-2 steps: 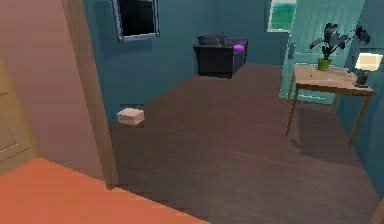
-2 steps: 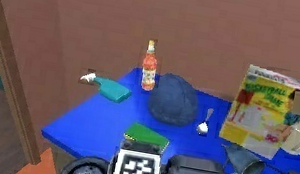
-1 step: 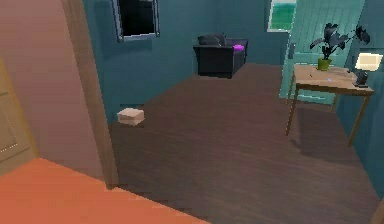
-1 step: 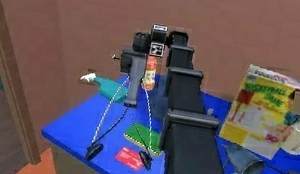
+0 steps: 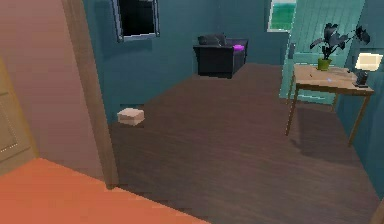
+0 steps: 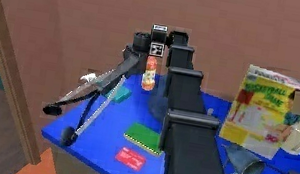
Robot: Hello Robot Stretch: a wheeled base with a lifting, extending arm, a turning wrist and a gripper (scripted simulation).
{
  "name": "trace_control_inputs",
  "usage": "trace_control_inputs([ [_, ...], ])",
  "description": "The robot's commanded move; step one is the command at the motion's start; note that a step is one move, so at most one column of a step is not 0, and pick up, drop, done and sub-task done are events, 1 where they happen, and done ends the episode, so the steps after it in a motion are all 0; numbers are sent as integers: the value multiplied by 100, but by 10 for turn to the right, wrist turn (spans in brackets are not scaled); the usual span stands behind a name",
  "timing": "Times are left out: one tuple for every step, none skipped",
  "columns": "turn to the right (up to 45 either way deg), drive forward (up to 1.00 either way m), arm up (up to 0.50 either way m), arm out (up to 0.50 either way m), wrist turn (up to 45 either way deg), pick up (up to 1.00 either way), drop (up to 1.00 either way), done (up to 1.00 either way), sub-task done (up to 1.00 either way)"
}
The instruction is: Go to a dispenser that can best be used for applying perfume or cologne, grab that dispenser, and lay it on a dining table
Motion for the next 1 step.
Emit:
trace_control_inputs([
  [0,0,0,0,450,0,0,0,0],
])
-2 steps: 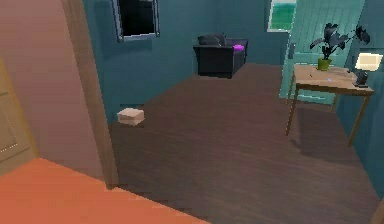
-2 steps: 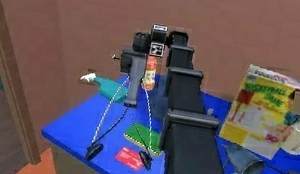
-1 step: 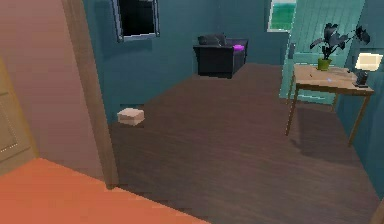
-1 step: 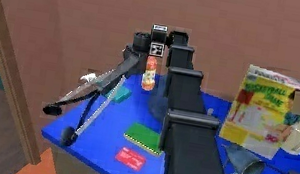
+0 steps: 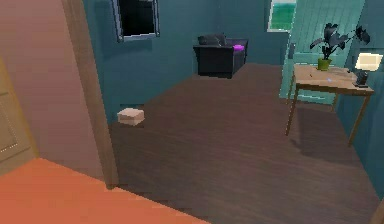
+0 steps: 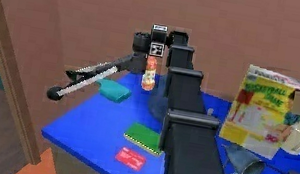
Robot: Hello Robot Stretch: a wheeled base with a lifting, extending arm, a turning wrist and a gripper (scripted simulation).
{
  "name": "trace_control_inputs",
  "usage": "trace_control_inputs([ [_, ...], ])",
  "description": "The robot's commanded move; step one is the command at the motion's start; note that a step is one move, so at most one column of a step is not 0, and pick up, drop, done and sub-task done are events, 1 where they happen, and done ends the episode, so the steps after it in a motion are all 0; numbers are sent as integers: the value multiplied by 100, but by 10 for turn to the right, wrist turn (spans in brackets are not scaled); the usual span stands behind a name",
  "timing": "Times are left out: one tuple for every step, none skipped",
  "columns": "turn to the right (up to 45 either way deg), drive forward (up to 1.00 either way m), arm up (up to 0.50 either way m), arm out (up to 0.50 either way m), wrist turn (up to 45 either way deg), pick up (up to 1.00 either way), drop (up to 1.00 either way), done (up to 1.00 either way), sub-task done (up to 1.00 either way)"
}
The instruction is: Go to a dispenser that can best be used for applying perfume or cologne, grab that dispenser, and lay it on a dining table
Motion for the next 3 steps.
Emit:
trace_control_inputs([
  [0,0,0,0,450,0,0,0,0],
  [0,0,0,0,180,0,0,0,0],
  [0,0,-14,0,0,0,0,0,0],
])
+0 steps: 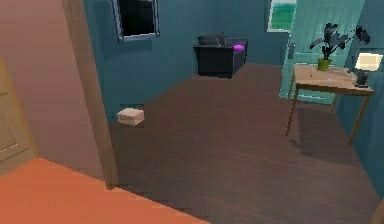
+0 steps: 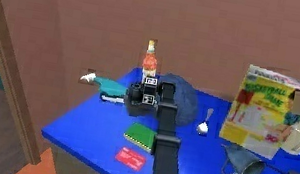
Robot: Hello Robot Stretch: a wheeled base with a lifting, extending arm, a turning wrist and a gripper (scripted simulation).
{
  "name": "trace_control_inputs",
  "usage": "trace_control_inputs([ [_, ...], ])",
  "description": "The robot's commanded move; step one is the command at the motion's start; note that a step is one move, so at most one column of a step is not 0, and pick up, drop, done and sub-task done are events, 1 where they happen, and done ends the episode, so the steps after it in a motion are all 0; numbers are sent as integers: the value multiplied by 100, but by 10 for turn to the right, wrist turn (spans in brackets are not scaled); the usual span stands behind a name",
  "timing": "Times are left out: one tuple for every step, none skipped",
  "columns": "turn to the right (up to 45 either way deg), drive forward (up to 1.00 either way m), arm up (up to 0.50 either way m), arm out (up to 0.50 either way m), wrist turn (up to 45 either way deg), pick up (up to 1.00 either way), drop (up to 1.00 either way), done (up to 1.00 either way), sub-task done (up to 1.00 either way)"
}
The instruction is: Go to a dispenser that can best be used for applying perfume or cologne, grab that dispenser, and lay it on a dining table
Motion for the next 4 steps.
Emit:
trace_control_inputs([
  [0,0,0,0,0,100,0,0,0],
  [0,0,10,0,0,0,0,0,0],
  [0,0,4,0,0,0,0,0,0],
  [0,0,0,0,-450,0,0,0,0],
])
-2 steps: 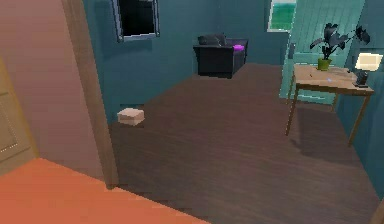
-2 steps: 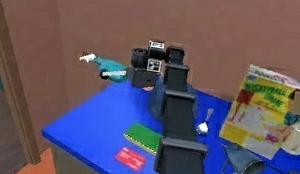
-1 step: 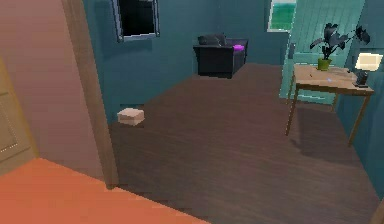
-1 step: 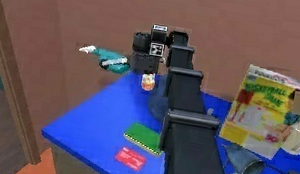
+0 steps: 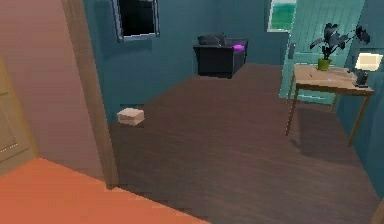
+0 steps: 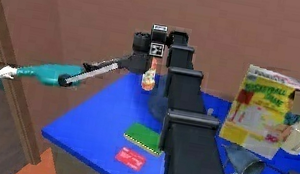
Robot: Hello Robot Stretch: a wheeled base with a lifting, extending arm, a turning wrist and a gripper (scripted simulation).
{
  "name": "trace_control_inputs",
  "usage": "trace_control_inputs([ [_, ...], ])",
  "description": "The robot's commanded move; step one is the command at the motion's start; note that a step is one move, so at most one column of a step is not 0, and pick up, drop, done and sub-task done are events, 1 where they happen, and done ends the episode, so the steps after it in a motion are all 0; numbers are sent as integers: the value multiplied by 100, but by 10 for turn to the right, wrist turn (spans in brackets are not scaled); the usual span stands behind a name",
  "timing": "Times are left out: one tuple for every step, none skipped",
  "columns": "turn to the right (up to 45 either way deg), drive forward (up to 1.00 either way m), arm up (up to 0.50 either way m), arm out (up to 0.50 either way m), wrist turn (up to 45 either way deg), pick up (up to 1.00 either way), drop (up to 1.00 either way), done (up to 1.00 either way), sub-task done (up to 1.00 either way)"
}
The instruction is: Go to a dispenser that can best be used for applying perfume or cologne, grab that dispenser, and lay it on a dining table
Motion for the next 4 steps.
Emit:
trace_control_inputs([
  [0,0,0,0,-450,0,0,0,0],
  [0,0,0,0,-120,0,0,0,0],
  [0,0,0,-34,0,0,0,0,0],
  [-450,0,0,0,0,0,0,0,0],
])
